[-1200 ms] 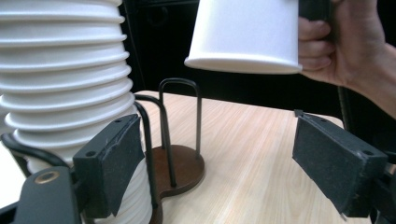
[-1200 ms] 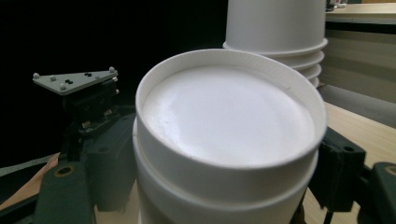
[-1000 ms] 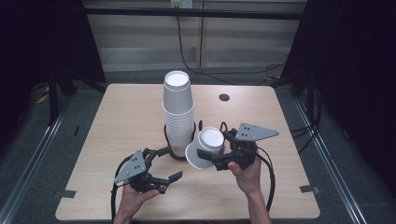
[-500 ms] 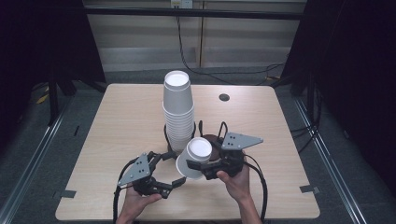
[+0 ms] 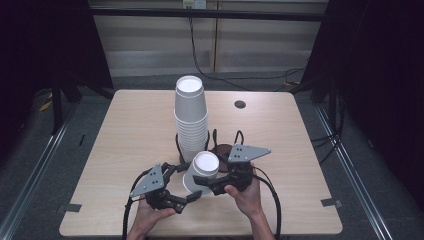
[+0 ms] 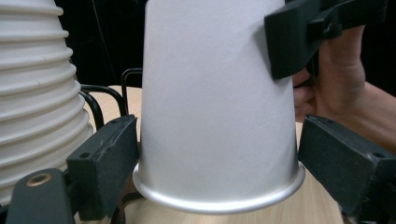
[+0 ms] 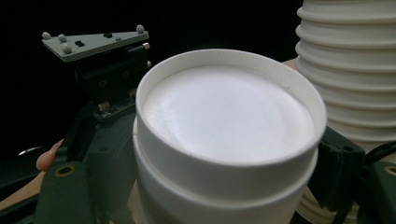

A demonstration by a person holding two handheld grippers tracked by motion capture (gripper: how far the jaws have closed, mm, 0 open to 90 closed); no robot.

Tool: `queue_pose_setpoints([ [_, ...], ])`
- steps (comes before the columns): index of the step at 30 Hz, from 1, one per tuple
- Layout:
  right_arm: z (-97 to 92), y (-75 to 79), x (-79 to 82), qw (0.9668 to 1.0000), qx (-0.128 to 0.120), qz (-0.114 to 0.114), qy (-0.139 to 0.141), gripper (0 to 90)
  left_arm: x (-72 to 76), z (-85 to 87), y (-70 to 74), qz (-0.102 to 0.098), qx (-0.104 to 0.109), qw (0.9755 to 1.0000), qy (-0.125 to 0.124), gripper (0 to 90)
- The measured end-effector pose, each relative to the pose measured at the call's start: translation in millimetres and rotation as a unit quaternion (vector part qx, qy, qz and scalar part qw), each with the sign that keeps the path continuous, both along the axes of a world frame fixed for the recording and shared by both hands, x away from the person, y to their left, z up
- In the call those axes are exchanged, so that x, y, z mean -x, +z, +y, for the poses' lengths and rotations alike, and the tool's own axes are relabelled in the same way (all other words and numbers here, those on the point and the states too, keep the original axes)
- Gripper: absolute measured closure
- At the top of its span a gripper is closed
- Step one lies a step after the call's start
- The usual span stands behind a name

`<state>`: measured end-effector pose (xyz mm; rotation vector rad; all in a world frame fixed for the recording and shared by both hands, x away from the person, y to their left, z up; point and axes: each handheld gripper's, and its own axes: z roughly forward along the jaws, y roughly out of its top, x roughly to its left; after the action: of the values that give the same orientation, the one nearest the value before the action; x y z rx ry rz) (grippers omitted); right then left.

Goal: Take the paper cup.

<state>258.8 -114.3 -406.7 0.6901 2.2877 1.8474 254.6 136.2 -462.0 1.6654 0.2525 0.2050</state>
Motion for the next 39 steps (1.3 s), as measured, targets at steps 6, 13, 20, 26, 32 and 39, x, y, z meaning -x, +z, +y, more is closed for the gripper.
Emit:
queue_pose_setpoints([
  [6, 5.1, -2.4, -1.3, 1.0, -0.006, 0.004, 0.006, 22.1, -4.1, -2.9, -1.4, 0.008, -0.002, 0.9999, -0.006, 8.4],
  [13, 12.0, -3.5, -1.8, 0.9999, -0.009, 0.004, 0.011, 22.1, -7.7, -6.0, -1.5, 0.012, -0.006, 0.9999, -0.006, 7.2],
  [20, 13.0, -2.7, -3.0, 0.9999, -0.011, 0.003, 0.012, 22.0, -9.2, -7.0, -2.3, 0.011, -0.008, 0.9998, -0.011, 10.0],
  [26, 10.5, -4.0, -4.2, 0.9998, -0.015, 0.005, 0.011, 20.8, -10.9, -7.7, -0.6, 0.01, -0.017, 0.9997, -0.012, 13.5],
  [32, 8.7, -3.1, -6.8, 0.9997, -0.019, 0.007, 0.012, 16.8, -12.8, -4.7, 0.1, 0.017, -0.016, 0.9997, -0.005, 15.1],
  [39, 1.1, -3.7, -4.3, 0.9996, -0.029, 0.009, 0.003, 13.6, -14.9, -0.4, 0.8, 0.023, -0.028, 0.9993, -0.006, 15.3],
])
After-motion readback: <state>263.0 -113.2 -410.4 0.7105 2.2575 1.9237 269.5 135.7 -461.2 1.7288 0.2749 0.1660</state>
